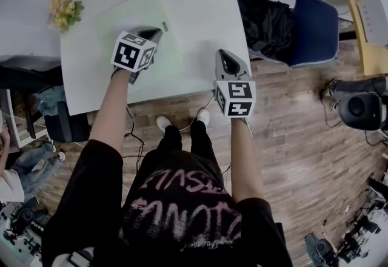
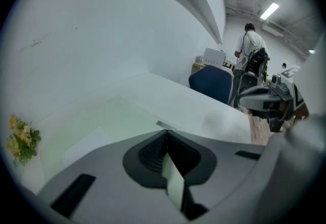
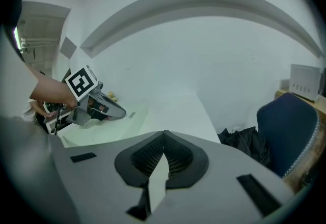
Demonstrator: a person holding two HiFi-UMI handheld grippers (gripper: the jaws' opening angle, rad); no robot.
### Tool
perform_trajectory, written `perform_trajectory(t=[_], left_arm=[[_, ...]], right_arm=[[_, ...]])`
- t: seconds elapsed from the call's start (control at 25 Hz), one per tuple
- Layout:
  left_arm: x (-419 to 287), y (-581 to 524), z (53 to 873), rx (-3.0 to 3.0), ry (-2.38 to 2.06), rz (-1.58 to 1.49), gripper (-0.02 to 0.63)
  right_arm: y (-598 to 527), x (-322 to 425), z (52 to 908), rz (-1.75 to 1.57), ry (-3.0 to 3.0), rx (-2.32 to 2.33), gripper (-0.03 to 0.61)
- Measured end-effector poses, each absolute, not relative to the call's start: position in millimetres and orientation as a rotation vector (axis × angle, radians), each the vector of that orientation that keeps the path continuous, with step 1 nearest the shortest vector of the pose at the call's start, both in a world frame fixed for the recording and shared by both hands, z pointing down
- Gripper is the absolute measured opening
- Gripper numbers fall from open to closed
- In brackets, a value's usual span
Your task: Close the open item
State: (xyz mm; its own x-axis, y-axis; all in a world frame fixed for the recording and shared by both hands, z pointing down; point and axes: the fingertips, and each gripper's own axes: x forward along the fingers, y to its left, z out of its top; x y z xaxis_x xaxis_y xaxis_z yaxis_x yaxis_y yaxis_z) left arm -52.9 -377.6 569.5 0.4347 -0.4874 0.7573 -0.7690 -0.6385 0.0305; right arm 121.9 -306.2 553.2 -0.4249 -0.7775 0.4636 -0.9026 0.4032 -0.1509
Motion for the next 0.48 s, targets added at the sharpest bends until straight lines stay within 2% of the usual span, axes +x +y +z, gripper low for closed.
perform_trajectory(t=[0.48], left_arm=[[-80.5, -346.7, 526.1, 2.348, -1.231, 0.803, 0.005]], right_arm=[[-292.6, 108.8, 527.5, 0.49, -2.398, 1.434, 0.011]])
